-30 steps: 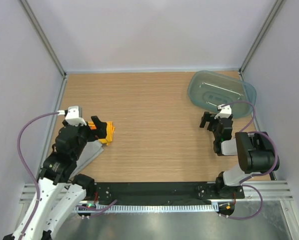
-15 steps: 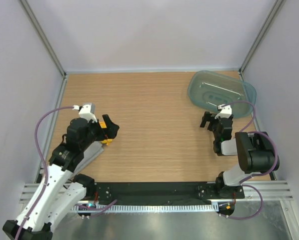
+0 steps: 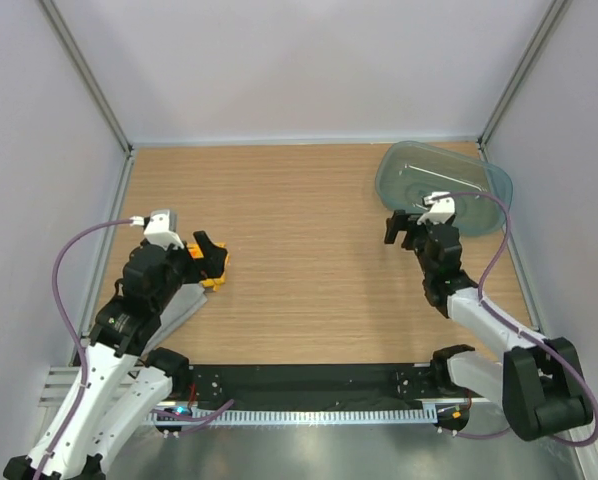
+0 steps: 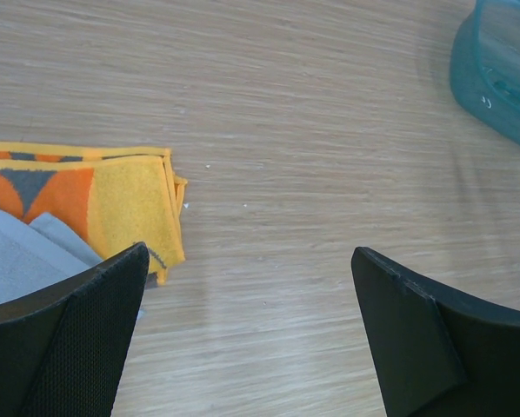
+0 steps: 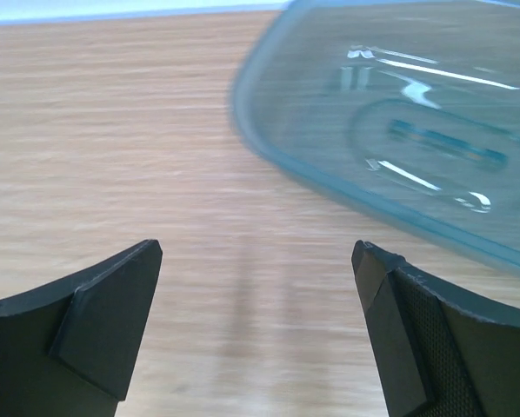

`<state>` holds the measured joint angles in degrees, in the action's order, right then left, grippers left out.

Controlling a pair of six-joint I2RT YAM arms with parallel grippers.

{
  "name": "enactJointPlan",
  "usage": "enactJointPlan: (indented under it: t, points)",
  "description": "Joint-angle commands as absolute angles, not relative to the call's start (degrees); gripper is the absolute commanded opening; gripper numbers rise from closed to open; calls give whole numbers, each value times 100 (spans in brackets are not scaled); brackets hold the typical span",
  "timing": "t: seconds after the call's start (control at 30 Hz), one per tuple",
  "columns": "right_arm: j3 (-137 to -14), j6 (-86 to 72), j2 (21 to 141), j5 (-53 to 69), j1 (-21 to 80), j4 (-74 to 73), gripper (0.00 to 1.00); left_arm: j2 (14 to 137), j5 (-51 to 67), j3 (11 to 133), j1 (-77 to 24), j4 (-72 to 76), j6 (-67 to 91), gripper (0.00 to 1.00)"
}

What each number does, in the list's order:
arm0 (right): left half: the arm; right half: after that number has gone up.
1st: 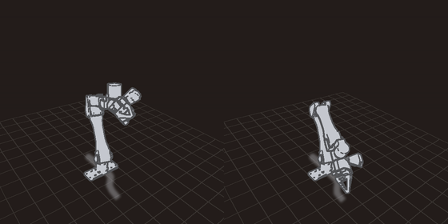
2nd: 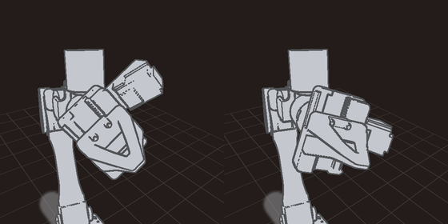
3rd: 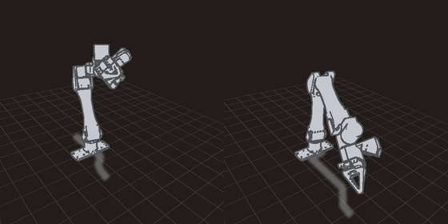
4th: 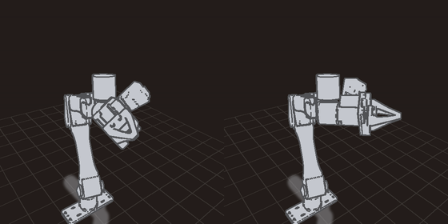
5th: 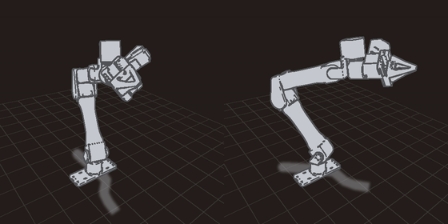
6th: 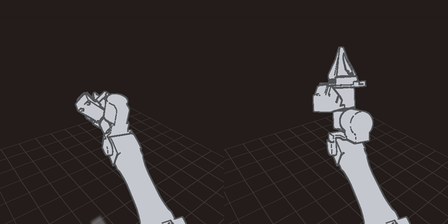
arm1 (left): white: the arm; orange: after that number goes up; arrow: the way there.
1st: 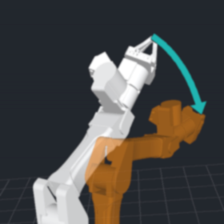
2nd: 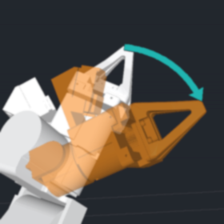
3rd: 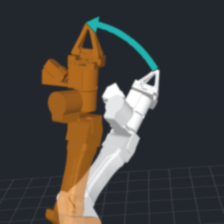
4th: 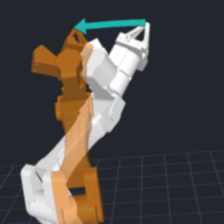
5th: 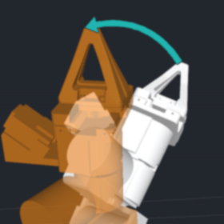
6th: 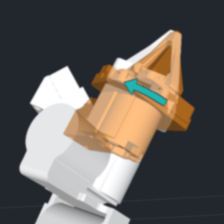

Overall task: Roll the towels
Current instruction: Grab a towel with the right arm

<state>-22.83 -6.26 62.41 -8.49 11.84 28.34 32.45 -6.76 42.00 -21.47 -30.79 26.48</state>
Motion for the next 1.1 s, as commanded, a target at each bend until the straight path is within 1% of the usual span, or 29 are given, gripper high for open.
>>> enactJointPlan:
  t: [0.0, 0.07, 0.1, 0.13, 0.17, 0.2, 0.23, 0.27, 0.3, 0.33, 0.37, 0.4, 0.43, 0.47, 0.5, 0.53, 0.57, 0.63, 0.67, 0.7, 0.73, 0.8, 0.83, 0.87, 0.9, 0.93, 0.97, 1.0, 1.07]
  points:
    - [-2881, -896, 5810, -720, 1774, 1279, 100, 3173, -888, 4386, -2145, -3059, 2540, 100]
    - [-3461, -966, 5835, -686, 2465, 863, 100, 3085, -984, 4377, -2145, -3050, 2540, 100]
    - [-3689, -1358, 5914, -668, 2748, 505, 100, 3059, -1028, 4377, -2145, -3050, 2540, 100]
    - [-4335, -1467, 6254, -572, 3264, 40, 100, 3006, -1124, 4368, -2145, -3050, 2531, 100]
    - [-4742, -1572, 6258, -536, 3269, 35, 100, 3006, -1125, 4359, -2145, -3059, 2523, 100]
    - [-5233, -1565, 6762, -501, 3983, -783, 100, 2980, -1203, 4368, -2145, -3067, 2514, 100]
    - [-6248, -1347, 7037, -466, 4338, -1165, 100, 2962, -1248, 4386, -2145, -3120, 2496, 100]
    - [-6745, -1301, 7301, -309, 4690, -1508, 100, 2953, -1283, 4403, -2145, -3155, 2496, 100]
    - [-7185, -1327, 7895, 258, 4833, -1851, 100, 2918, -1405, 4403, -2153, -3173, 2487, 100]
    - [-7711, -1945, 8136, 1569, 4721, -1767, 100, 2892, -1458, 4421, -2145, -3199, 2487, 100]
    - [-7682, -2369, 8408, 2008, 4641, -1471, 100, 2857, -1520, 4421, -2145, -3199, 2487, 100]
    - [-7595, -2817, 9038, 2691, 4388, -528, 100, 2813, -1625, 4421, -2145, -3199, 2487, 100]
    - [-7872, -3369, 9531, 3577, 4299, -406, 100, 2795, -1687, 4438, -2153, -3234, 2479, 100]
    - [-8258, -3297, 9928, 3699, 4272, -604, 100, 2786, -1748, 4456, -2145, -3260, 2479, 100]
    - [-8958, -3070, 10219, 3387, 4350, -1450, 100, 2734, -1801, 4465, -2145, -3313, 2487, 100]
    - [-9139, -2832, 10491, 2931, 4603, -1755, 100, 2707, -1950, 4465, -2145, -3340, 2479, 100]
    - [-9202, -2526, 10529, 2109, 4762, -1819, 100, 2672, -2021, 4474, -2145, -3383, 2487, 100]
    - [-9404, -2452, 10573, 1183, 5078, -1924, 100, 2576, -2248, 4465, -2145, -3384, 2496, 100]
    - [-9430, -2435, 10538, 116, 5184, -1986, 100, 2540, -2320, 4465, -2145, -3384, 2487, 100]
    - [-9309, -2461, 10486, -678, 5281, -1952, 100, 2514, -2373, 4456, -2153, -3401, 2487, 100]
    - [-9134, -2452, 10407, -1060, 5369, -1768, 100, 2488, -2425, 4447, -2145, -3401, 2479, 100]
    - [-8407, -2940, 10266, -1387, 5335, -690, 100, 2452, -2461, 4430, -2145, -3384, 2479, 100]
    - [-8237, -3318, 10318, -1423, 5248, -555, 100, 2461, -2461, 4421, -2153, -3366, 2479, 100]
    - [-8131, -3531, 10484, -876, 4873, -180, 100, 2496, -2435, 4438, -2145, -3366, 2470, 100]
    - [-8130, -3690, 10668, 835, 4686, 181, 100, 2513, -2443, 4456, -2145, -3384, 2461, 100]
    - [-8313, -3778, 10853, 1253, 4580, 245, 99, 2531, -2452, 4465, -2153, -3401, 2470, 100]
    - [-8628, -3753, 11246, 1213, 4614, -485, 99, 2540, -2452, 4465, -2145, -3427, 2470, 100]
    - [-9362, -3675, 11450, 1108, 4666, -927, 100, 2540, -2452, 4465, -2145, -3428, 2470, 100]
    - [-9938, -3297, 11802, 1107, 4789, -1666, 100, 2523, -2461, 4465, -2145, -3410, 2470, 100]
